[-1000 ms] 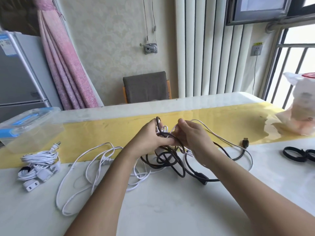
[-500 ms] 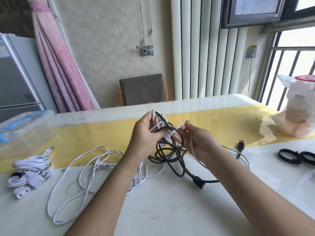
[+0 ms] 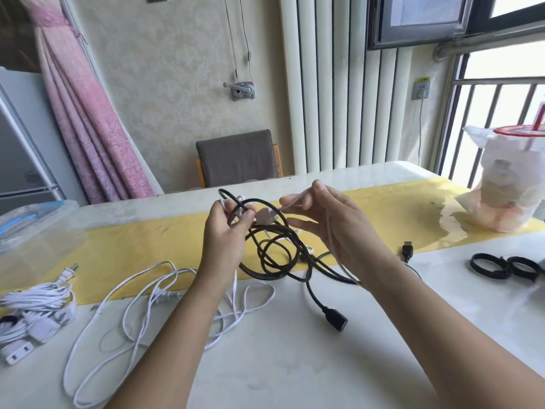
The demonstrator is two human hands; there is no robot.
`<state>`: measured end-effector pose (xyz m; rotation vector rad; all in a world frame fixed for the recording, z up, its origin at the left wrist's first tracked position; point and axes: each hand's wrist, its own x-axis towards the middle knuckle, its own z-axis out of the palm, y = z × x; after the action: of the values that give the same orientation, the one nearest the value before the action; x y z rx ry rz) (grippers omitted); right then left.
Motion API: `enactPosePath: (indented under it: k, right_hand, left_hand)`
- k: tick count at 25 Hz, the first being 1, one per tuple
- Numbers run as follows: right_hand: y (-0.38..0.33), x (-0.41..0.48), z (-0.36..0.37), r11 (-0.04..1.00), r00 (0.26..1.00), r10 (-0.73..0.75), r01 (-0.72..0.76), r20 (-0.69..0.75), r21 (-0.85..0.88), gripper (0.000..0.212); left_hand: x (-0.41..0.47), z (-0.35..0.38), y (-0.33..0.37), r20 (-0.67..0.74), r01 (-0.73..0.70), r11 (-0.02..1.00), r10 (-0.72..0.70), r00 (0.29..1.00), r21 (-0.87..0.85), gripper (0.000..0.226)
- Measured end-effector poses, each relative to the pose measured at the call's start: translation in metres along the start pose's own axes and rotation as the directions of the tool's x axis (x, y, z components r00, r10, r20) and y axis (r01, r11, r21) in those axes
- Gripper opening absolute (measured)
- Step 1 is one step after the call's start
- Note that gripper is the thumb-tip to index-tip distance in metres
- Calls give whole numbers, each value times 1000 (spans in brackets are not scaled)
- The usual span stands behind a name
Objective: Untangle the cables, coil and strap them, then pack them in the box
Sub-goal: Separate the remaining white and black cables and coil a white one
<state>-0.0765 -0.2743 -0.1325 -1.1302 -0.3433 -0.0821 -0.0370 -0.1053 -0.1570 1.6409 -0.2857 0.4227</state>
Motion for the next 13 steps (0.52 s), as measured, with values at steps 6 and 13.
enactPosePath:
  k: [6,13]
  right_hand:
    - [-35,17,-66,837,834,-26,320,-552,445,38]
    - [-32,9,-99,73,771,-63,-630,-634,-773,33]
  left_hand:
    - [3,-35,16,468,107,994,-79,880,-35,37]
    - [12,-52,23,107,3,999,-6,994,33,62]
